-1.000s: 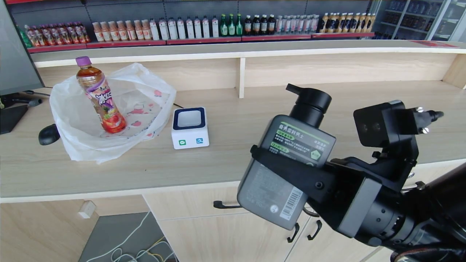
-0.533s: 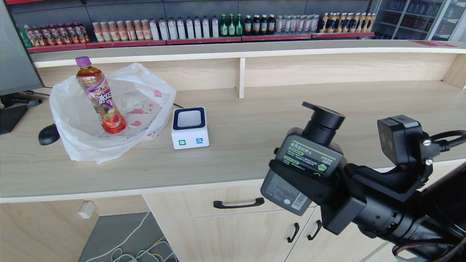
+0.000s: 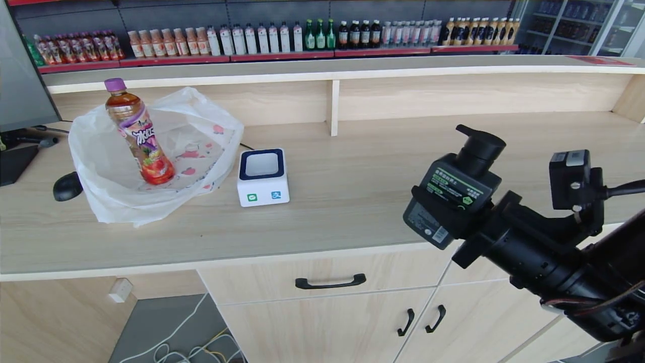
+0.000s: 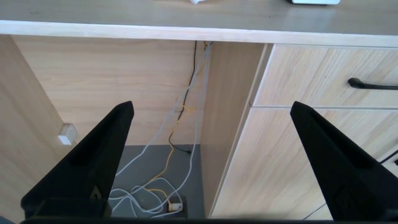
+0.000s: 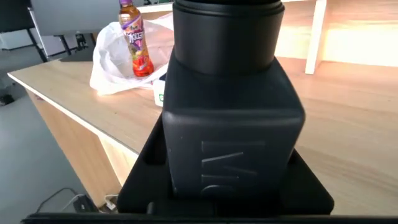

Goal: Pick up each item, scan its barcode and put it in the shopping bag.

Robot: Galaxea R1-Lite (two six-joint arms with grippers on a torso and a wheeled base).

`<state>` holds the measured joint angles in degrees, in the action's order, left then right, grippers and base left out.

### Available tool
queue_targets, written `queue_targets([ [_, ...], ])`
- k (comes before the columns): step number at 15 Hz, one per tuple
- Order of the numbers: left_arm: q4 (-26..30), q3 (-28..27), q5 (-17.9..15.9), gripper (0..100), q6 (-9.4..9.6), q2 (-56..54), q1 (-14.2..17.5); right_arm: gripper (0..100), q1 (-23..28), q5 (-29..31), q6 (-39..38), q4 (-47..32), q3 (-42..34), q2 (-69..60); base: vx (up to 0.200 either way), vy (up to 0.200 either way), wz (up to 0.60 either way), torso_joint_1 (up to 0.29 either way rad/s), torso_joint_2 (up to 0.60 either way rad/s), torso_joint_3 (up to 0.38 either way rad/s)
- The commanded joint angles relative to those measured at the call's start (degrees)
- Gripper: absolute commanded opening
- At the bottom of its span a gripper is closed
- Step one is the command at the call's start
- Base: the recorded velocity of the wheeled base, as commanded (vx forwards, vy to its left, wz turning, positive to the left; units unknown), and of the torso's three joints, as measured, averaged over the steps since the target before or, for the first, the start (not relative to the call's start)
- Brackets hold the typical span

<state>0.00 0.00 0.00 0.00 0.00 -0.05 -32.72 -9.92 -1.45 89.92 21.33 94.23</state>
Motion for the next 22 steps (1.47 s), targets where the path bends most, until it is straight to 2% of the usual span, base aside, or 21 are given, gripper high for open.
queue_targets([
  [1, 0.00, 0.00, 0.00, 100, -0.09, 0.00, 0.05, 0, 0.90, 0.08, 1.10, 0.08, 0.38, -1.07, 0.000, 0.000, 0.00, 0.000, 0.00, 0.000],
  [2, 0.00, 0.00, 0.00, 100, -0.09, 0.00, 0.05, 0, 0.90, 0.17, 1.45, 0.08, 1.08, -1.16, 0.000, 0.000, 0.00, 0.000, 0.00, 0.000],
  [13, 0.00, 0.00, 0.00, 100, -0.35, 0.00, 0.05, 0, 1.34, 0.17, 3.56, 0.08, 1.25, 1.04, 0.000, 0.200, 0.00, 0.003, 0.00, 0.001],
  [22, 0.00, 0.00, 0.00, 100, -0.18, 0.00, -0.04, 0, 1.25, 0.08, 3.91, 0.08, 5.82, 2.71, 0.000, 0.200, 0.00, 0.003, 0.00, 0.002],
])
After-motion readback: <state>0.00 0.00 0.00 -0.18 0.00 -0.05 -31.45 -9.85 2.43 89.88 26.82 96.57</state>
